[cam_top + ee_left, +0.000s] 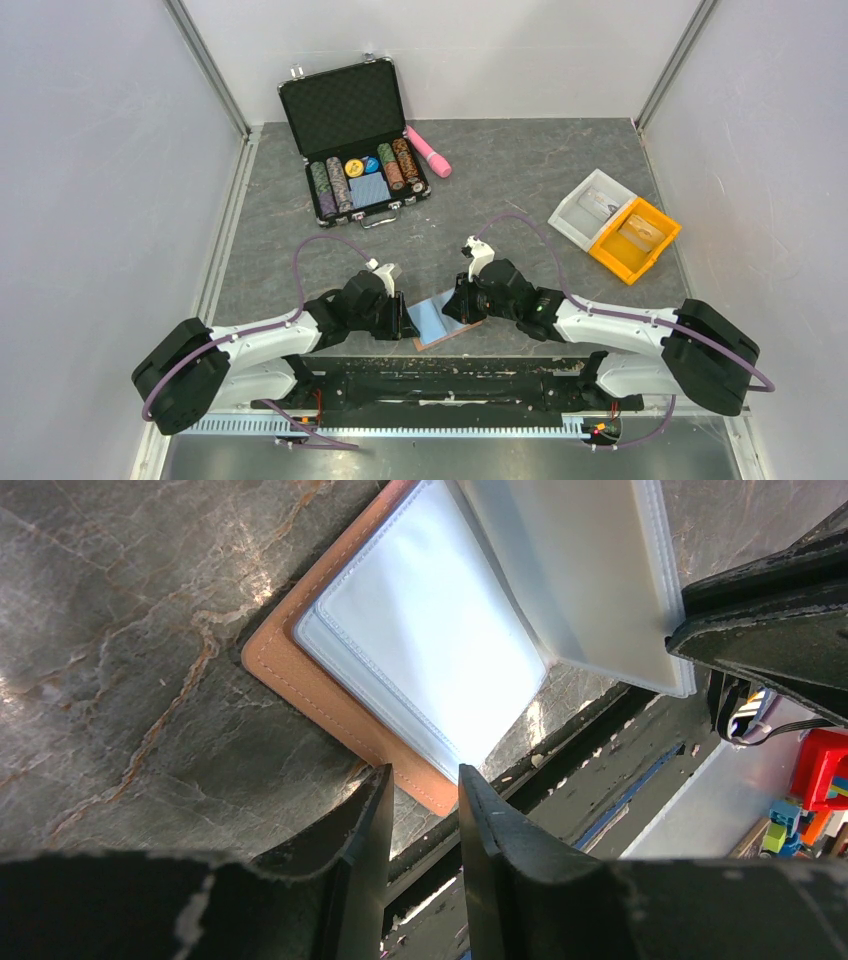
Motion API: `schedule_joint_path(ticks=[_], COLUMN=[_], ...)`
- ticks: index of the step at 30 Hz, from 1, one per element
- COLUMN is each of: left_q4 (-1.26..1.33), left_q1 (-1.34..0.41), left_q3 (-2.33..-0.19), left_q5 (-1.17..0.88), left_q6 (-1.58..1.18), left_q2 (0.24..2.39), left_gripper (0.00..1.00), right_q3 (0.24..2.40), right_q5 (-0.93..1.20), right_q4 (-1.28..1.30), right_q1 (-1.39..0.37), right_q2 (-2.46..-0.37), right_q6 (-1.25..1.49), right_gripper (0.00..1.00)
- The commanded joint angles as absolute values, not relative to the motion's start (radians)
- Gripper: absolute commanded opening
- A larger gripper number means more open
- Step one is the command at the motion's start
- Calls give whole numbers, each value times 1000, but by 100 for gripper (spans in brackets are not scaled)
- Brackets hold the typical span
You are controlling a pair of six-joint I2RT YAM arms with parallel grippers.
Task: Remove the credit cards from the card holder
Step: Remove the credit card from the card holder.
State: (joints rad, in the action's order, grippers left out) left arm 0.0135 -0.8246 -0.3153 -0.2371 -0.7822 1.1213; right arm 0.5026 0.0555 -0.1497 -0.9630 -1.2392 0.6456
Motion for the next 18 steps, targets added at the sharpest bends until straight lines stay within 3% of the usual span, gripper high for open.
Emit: schedule_joint_path(ticks=[1, 6, 18], left_q4=[37, 37, 7], left_q1=[-825, -825, -825], left_q3=[-347, -348, -374], left_q5=[-226, -225, -221], left_q6=[-798, -798, -792], left_q2=[1119, 1119, 1112], left_gripper=[37, 38, 41], right_q3=[502, 503, 509], right_q5=[32, 19, 15], right_q4=[-174, -162, -155], right_q1=[-968, -969, -977], right_q2=[-1247, -1247, -1257], right_q6=[636, 629, 626], right_gripper=[13, 14, 37])
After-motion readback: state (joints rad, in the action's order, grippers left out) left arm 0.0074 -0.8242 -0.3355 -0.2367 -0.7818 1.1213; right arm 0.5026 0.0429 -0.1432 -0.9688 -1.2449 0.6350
